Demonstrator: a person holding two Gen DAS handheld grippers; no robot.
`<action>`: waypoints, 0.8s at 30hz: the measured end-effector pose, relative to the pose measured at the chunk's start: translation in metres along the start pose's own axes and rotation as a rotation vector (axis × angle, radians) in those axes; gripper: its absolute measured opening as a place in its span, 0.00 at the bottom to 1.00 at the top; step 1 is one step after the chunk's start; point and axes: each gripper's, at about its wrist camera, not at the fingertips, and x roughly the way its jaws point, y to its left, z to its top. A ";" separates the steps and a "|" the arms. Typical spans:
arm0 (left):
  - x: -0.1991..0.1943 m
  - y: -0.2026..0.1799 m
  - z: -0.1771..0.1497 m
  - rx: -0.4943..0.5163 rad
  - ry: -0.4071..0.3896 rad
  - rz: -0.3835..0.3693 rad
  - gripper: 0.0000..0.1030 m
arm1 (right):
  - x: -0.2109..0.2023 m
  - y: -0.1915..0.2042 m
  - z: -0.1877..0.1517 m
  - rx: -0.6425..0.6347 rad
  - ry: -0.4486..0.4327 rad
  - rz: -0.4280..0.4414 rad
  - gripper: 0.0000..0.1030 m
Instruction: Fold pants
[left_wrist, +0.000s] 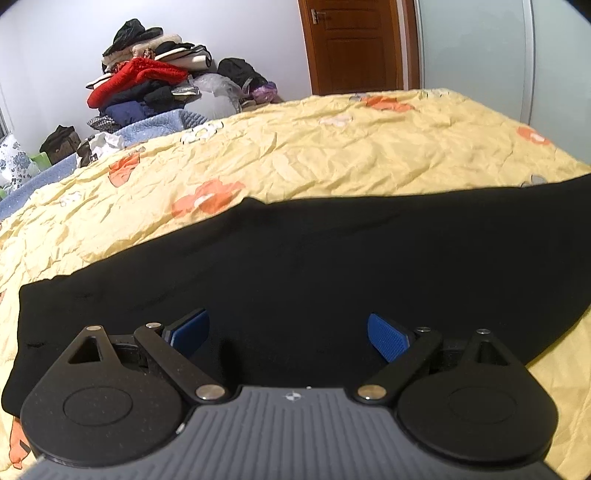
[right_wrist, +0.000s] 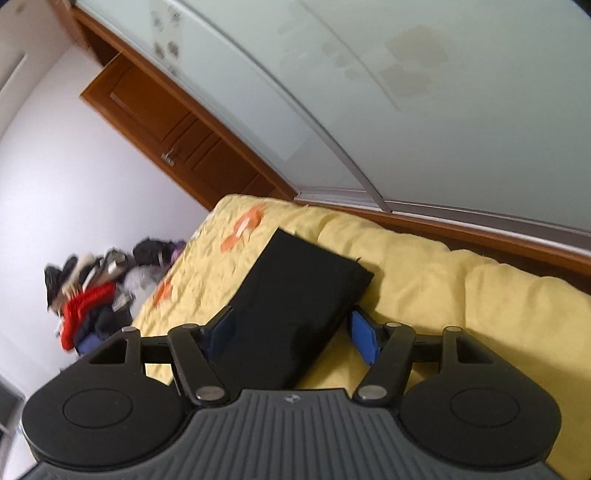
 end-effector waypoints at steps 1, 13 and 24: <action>-0.001 -0.001 0.001 0.001 -0.004 -0.003 0.92 | 0.001 0.000 0.000 0.005 -0.007 0.005 0.63; 0.004 -0.011 0.010 -0.045 0.034 -0.124 0.92 | 0.014 0.003 0.007 -0.018 0.010 -0.053 0.16; 0.003 -0.016 0.017 -0.091 0.065 -0.245 0.92 | 0.013 0.032 0.005 -0.211 0.005 -0.070 0.05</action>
